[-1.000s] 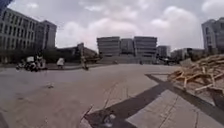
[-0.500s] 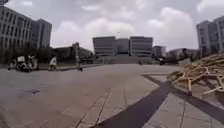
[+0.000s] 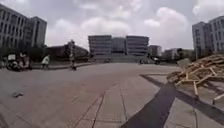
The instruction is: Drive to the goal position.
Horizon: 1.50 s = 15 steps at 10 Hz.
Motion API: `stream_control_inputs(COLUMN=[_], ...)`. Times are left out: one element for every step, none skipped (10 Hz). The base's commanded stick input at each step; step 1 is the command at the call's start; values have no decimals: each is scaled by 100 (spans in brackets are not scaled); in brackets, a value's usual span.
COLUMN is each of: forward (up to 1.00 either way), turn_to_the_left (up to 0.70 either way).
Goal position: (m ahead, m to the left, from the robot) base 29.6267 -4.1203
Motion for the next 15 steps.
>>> stream_control_inputs(forward=[70,70,70,70,70,70,70,70,70,70,70,70,70,70,70], turn_to_the_left=[0,0,0,0,0,0,0,0,0,0,0,-8,-14,-14,-14])
